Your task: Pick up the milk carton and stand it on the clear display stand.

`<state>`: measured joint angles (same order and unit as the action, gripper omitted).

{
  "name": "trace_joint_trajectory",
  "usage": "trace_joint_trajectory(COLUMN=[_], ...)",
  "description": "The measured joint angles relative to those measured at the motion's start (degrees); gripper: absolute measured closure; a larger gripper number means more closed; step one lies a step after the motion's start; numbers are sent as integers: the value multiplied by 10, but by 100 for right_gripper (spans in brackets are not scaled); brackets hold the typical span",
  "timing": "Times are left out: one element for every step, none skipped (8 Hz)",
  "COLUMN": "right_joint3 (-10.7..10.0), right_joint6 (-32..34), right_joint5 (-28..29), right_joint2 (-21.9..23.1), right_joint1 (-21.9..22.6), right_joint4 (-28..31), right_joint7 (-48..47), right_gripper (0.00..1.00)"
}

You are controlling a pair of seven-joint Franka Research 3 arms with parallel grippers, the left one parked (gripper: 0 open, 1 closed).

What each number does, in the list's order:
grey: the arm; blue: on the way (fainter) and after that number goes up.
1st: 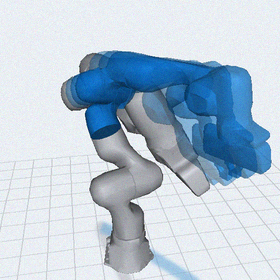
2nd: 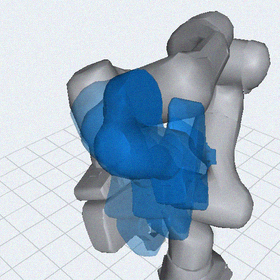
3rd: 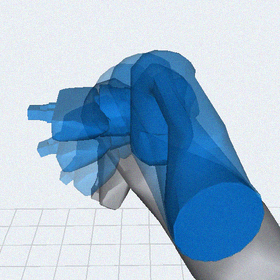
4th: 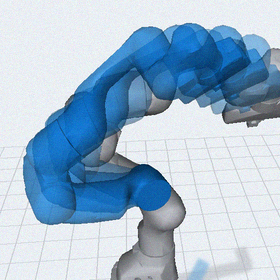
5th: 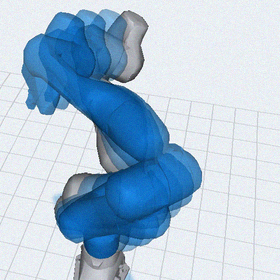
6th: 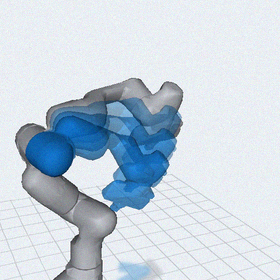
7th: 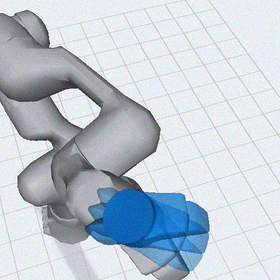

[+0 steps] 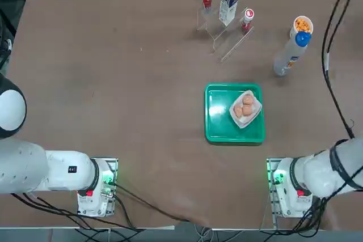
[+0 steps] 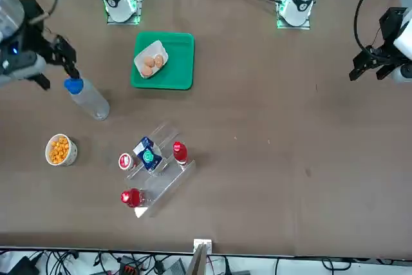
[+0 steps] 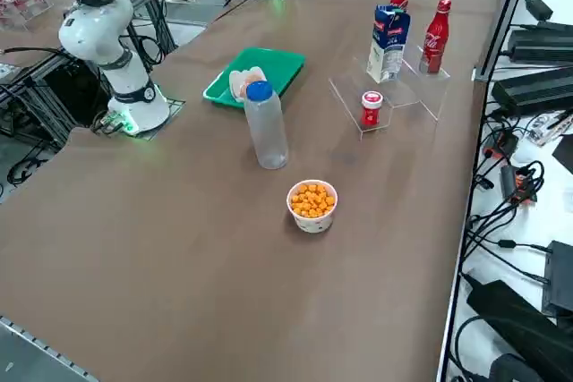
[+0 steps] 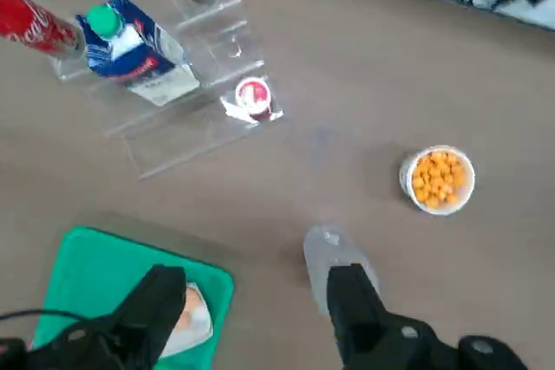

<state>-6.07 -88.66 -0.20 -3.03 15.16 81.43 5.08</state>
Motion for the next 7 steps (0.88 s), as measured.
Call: trace_joint_trajectory(right_joint3=[0,1,2,3,2,0,-2], right_joint6=[-2,-4,-4,-5,-5,-5,-6], right_joint5=[0,0,0,0,-1,-1,-1], right_joint2=[24,37,46,58,71,81,87], right_joint1=[-2,-2,-2,-2,-4,-11,-19], right_joint4=[34,57,76,93,106,115,118], right_joint7=[-23,-64,-96,-109,-116,-117,-117], right_gripper=[0,0,0,0,0,0,0])
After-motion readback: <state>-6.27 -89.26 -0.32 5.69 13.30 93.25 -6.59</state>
